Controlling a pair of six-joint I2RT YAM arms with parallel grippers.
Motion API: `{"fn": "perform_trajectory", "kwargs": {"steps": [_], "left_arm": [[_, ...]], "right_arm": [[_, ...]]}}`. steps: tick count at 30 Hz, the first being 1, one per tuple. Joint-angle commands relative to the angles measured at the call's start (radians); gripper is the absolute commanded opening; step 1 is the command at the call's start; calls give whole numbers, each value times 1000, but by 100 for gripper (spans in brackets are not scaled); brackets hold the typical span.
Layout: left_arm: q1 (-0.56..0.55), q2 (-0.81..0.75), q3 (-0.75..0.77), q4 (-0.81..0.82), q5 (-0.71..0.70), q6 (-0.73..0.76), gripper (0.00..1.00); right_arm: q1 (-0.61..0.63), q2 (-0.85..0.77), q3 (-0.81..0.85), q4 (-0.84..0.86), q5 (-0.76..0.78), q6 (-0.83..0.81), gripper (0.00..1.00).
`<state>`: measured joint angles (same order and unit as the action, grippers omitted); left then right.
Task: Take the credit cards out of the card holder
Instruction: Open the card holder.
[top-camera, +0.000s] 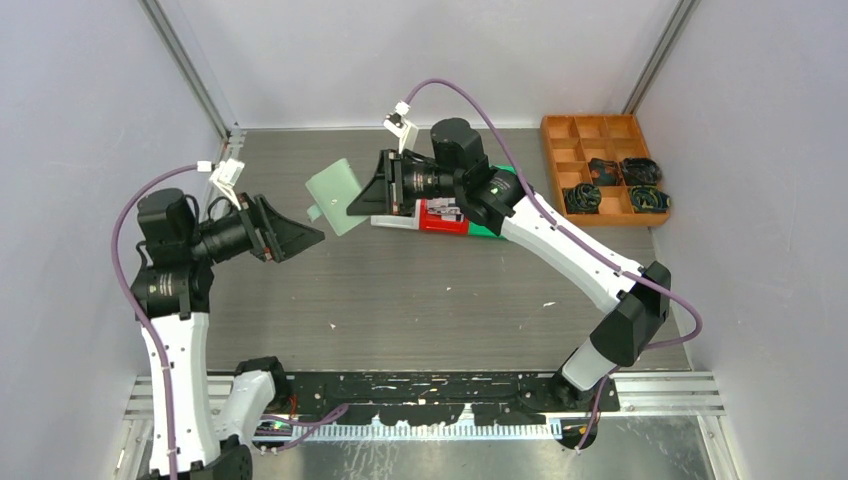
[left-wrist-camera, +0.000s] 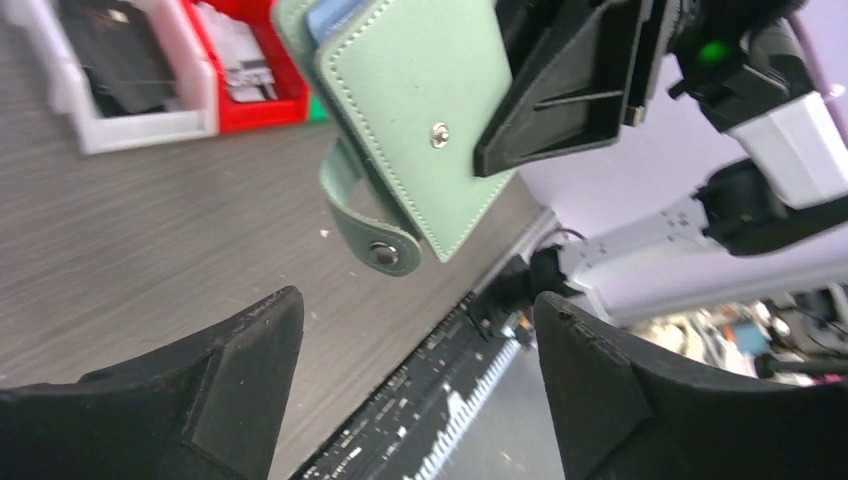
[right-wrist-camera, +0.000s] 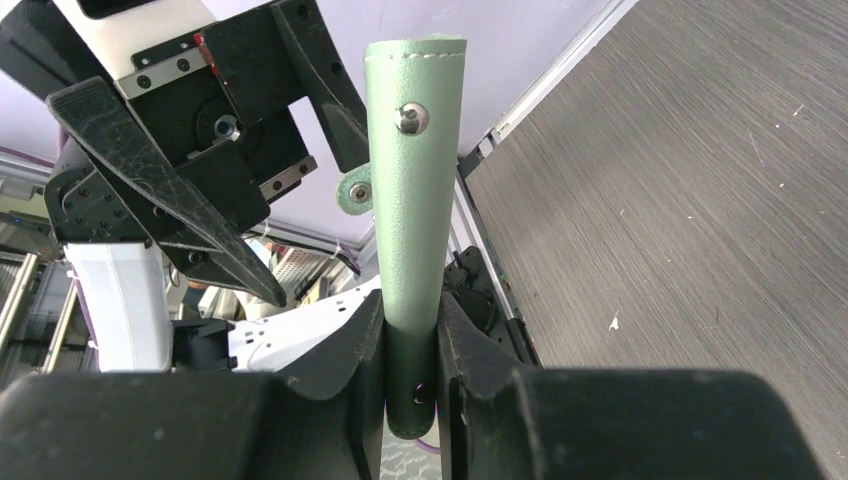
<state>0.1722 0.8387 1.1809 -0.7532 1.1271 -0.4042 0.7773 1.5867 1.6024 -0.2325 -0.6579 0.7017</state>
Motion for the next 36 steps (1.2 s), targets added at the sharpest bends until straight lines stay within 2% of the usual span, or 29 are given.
{"fn": "perform_trajectory", "kwargs": {"steps": [1,6,9,15,18,21,25,29,36], "left_arm": [[-2,-62,6,54,-201,27,86],[-3,-40,58,25,-260,65,85],[-2,-18,72,26,-322,68,81],[-2,47,69,139,-34,-94,80],[-2,44,52,161,41,-100,78],[-2,35,36,116,93,-55,74],[-3,31,33,33,163,26,65],[-2,45,60,49,291,3,55],[-2,56,90,54,313,1,31]], "right_arm": [[11,-51,26,76,-33,12,13],[15,-56,28,72,-61,13,12],[28,-61,34,71,-72,7,12],[59,-37,60,48,-84,-9,12],[69,-31,67,45,-85,-14,12],[71,-32,71,45,-87,-15,12],[69,-31,82,47,-98,-12,11],[53,-33,71,80,-118,22,10],[37,-41,49,138,-148,70,10]]}}
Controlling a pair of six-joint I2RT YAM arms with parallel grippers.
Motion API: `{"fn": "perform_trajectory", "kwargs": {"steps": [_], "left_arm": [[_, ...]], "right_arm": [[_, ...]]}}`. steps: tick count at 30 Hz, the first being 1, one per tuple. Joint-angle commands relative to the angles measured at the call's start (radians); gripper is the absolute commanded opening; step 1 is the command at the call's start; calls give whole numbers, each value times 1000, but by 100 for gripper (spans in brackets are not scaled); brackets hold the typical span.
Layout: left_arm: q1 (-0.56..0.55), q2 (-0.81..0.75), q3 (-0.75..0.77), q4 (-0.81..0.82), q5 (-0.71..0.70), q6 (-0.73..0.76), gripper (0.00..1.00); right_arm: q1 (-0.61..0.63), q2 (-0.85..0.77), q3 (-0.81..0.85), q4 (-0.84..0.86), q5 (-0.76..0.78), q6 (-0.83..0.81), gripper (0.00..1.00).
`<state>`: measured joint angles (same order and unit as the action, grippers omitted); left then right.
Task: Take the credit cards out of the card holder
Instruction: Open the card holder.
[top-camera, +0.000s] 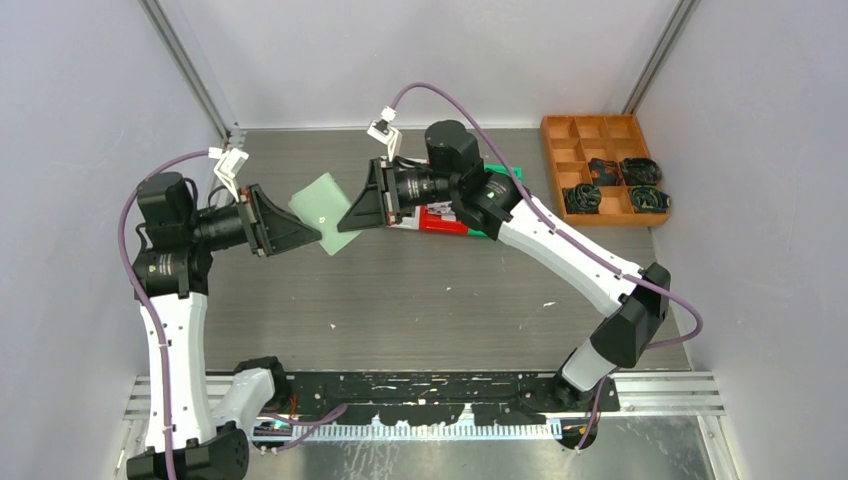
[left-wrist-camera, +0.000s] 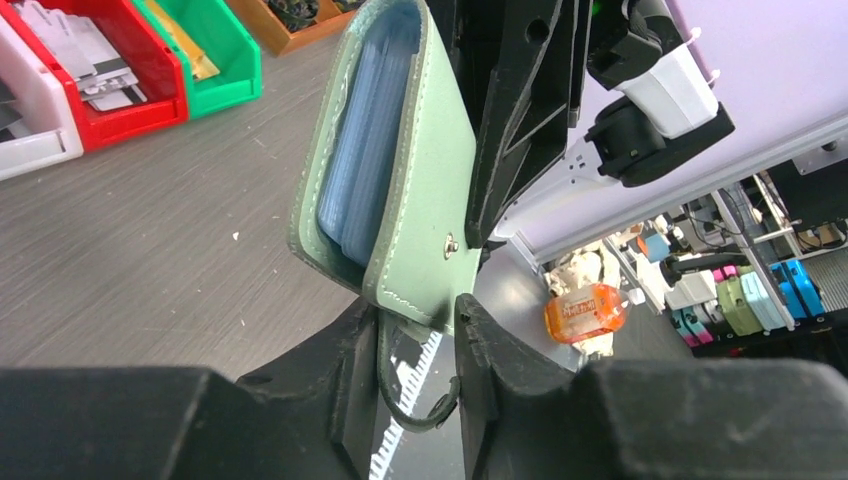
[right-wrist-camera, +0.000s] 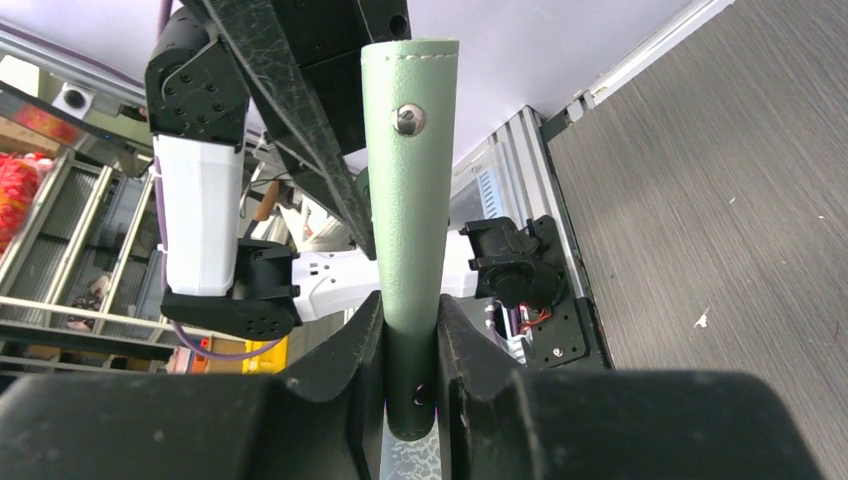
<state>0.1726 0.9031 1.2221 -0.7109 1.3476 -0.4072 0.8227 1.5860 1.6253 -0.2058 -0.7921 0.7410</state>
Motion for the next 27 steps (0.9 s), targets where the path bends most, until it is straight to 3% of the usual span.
{"fn": "perform_trajectory", "kwargs": {"steps": [1,14,27], "left_arm": [[-3,-8,52,11,93,4,30],[-2,-18,80,-7,126,-1,26],[2,-19,90,-7,144,-7,22]], "right_arm": [[-11,-41,24,111,-16,31,9],[-60,-72,-50,242,-71,123,9],[-68,-98,-77,246,-104,116,9]]}}
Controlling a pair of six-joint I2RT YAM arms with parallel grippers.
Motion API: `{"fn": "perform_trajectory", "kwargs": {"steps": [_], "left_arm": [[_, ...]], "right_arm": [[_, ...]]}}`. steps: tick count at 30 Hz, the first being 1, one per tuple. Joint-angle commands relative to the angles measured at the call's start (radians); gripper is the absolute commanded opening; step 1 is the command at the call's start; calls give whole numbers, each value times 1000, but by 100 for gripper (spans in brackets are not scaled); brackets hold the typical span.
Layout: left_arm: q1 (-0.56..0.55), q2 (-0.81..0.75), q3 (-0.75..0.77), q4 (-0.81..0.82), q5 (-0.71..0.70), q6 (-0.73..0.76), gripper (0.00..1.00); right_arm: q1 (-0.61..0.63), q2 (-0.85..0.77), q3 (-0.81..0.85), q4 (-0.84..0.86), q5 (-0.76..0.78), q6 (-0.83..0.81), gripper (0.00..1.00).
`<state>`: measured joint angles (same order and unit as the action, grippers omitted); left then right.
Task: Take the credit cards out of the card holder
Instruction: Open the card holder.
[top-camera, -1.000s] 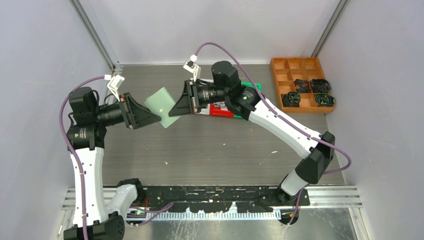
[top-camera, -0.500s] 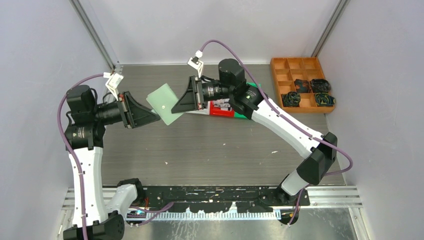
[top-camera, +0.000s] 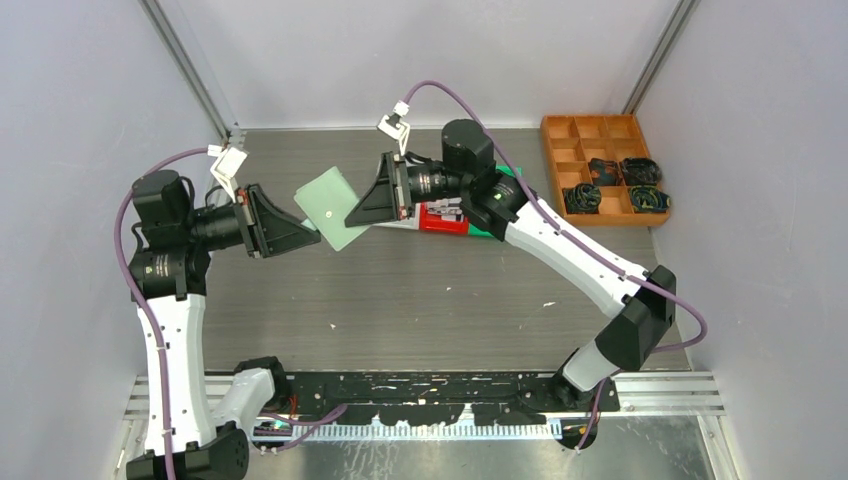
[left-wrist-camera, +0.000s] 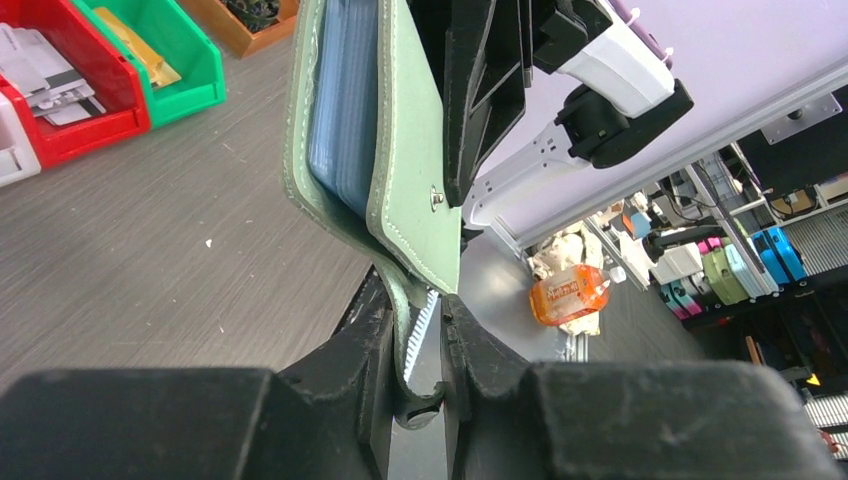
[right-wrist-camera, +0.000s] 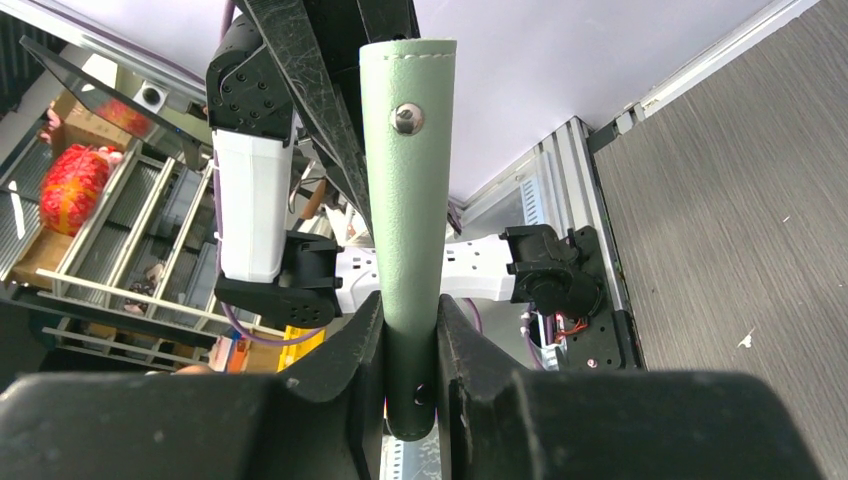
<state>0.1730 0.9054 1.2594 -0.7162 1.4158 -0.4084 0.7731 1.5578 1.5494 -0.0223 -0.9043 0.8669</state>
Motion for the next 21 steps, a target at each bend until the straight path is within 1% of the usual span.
{"fn": "perform_trajectory", "kwargs": {"steps": [1,6,12,13,15,16,18,21], "left_arm": [[3,-22,54,-2,77,-6,21],[4,-24,56,7,83,-7,21],[7,-33,53,14,40,15,20],[8,-32,61,-20,17,56,19],[7,-30,99,-146,-76,190,20],[7,-29,113,-182,-113,236,21],[8,-33,117,-189,-155,260,21],[8,-46,91,-135,-123,206,22]], "right_arm": [[-20,-76,-2,52,6,-18,9],[-20,-93,3,0,-7,-50,9],[-21,-118,-23,7,-26,-54,9],[-21,-120,-26,14,-27,-51,9],[-21,-124,-37,57,-36,-26,9],[-21,-124,-41,73,-40,-13,9],[-21,-117,-46,111,-45,14,9],[-19,-101,-52,172,-56,59,9]]}}
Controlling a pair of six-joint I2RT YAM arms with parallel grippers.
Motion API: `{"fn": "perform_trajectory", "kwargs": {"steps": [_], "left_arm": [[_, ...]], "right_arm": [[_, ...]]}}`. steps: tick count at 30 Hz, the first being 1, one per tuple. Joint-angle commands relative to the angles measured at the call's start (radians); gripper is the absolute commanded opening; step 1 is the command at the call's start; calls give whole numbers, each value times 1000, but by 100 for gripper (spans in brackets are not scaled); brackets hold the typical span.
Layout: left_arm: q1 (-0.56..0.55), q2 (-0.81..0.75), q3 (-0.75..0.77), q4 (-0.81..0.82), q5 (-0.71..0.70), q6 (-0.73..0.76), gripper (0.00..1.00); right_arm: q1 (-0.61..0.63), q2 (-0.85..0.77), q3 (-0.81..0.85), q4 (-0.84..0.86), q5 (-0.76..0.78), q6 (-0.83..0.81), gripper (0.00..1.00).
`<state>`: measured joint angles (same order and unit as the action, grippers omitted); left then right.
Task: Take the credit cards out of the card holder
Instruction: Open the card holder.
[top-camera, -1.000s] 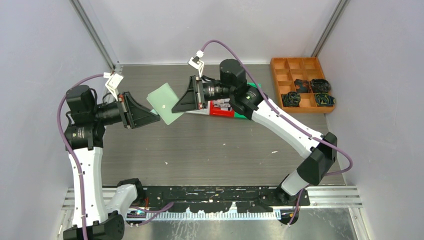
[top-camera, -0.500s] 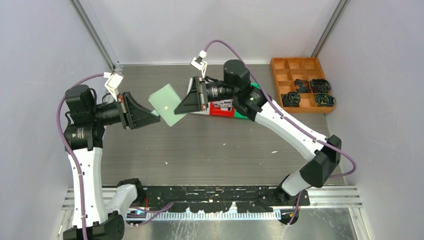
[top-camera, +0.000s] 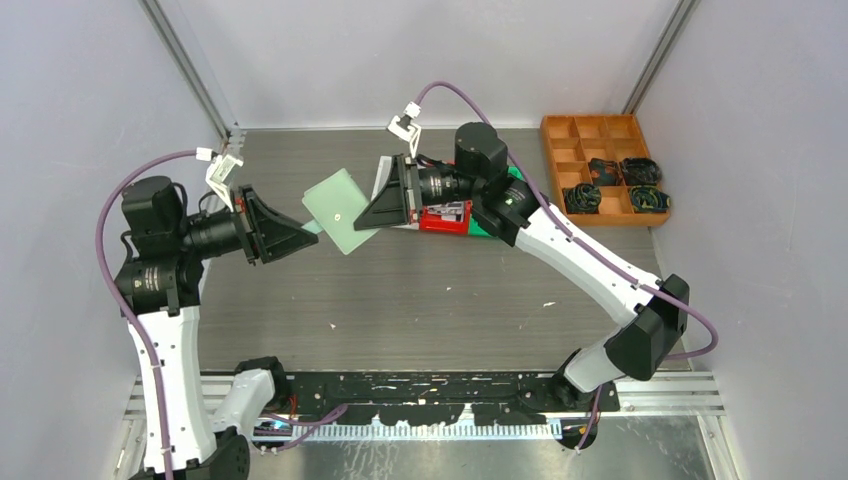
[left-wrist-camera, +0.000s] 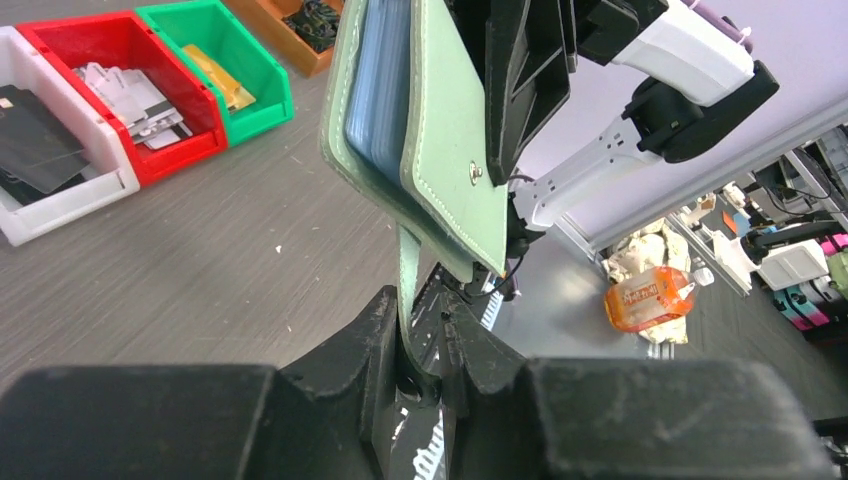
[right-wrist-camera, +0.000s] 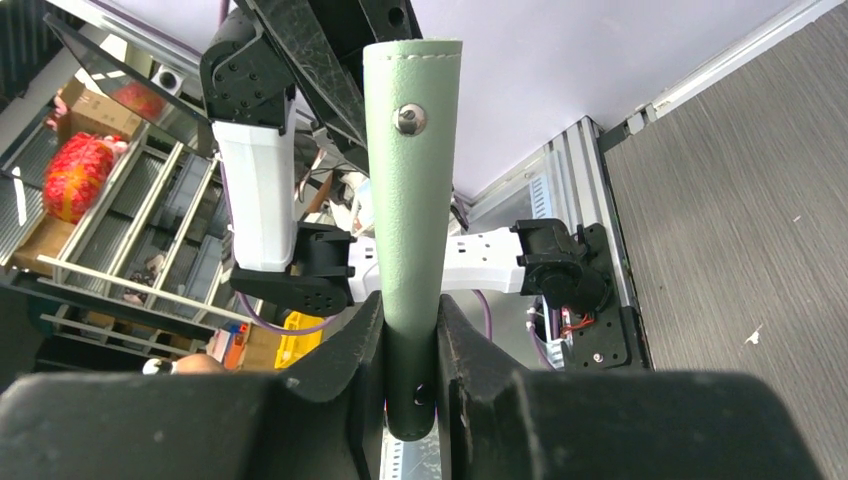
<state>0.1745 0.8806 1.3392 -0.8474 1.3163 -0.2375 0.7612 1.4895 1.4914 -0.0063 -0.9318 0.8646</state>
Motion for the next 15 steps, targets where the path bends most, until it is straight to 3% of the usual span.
{"fn": "perform_trajectory", "kwargs": {"steps": [1,6,9,13,15], "left_arm": [[6,-27,-3,26,-13,9,21],[6,-40,-30,46,-12,-2,19],[6,-33,-29,52,-24,-1,12],[5,-35,-16,71,-60,-5,0],[6,-42,-9,79,-71,0,0]], "right_arm": [[-6,-29,3,176,-31,74,9],[-1,-20,-5,232,-36,111,9],[1,-20,-12,238,-40,113,10],[1,-21,-31,236,-36,106,24],[1,-18,-42,235,-27,102,44]]}}
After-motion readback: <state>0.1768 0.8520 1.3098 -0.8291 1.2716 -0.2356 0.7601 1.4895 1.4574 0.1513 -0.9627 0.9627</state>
